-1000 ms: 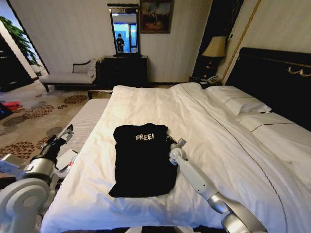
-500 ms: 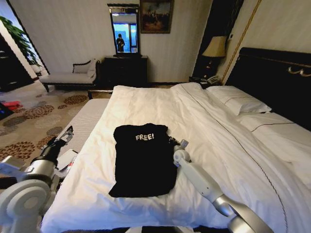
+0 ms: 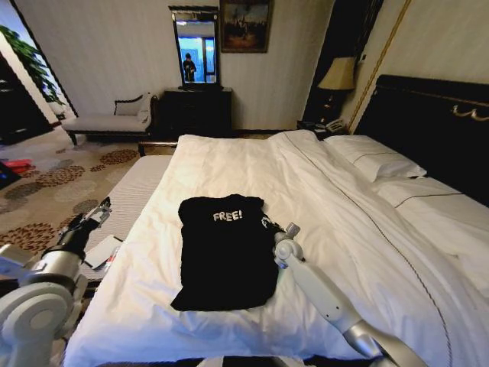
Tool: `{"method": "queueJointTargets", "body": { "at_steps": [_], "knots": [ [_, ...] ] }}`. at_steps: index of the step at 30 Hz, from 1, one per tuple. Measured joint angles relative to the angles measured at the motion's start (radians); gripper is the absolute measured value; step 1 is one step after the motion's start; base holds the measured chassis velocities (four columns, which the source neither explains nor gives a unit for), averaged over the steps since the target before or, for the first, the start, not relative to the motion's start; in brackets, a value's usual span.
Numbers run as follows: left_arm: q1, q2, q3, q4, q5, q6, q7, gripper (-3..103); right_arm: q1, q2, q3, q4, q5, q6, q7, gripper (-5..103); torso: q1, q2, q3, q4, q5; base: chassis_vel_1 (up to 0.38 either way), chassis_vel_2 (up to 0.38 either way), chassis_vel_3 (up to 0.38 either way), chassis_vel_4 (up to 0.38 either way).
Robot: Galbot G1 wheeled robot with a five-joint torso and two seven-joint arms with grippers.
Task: Fold the clothes on the bed.
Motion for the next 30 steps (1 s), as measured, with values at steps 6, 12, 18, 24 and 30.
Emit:
{"method": "queueJointTargets", "body": {
  "at_steps": [6,12,18,24,30],
  "knots": [
    [0.003,0.004,0.003,0.006,0.001,-0.002,-0.001,100,0.005,0.047,0.001,-0.017,0.043,0.021,0.007,100,0.000,0.000,0.000,0.0000,-0.0001,0.000,0.000,0.000,0.000],
    [0.006,0.015,0.000,0.015,0.002,-0.004,-0.002,100,0.038,0.077,0.002,-0.078,0.030,0.047,-0.020,100,0.000,0.000,0.000,0.0001,0.0000,0.000,0.000,0.000,0.000],
    [0.004,0.018,0.001,0.024,0.002,-0.005,-0.002,100,0.063,0.084,0.008,-0.115,0.009,0.071,-0.047,100,0.000,0.000,0.000,0.0000,0.0000,0.000,0.000,0.000,0.000],
    [-0.002,0.015,0.011,0.033,0.005,-0.007,-0.002,100,0.071,0.086,0.008,-0.132,0.006,0.080,-0.057,91,0.000,0.000,0.000,0.0000,0.0000,0.000,0.000,0.000,0.000],
    [-0.010,0.012,0.021,0.038,0.006,-0.007,-0.002,100,0.067,0.085,0.008,-0.133,-0.004,0.080,-0.060,70,0.000,0.000,0.000,0.0000,0.0000,0.000,0.000,0.000,0.000]
  ]
}}
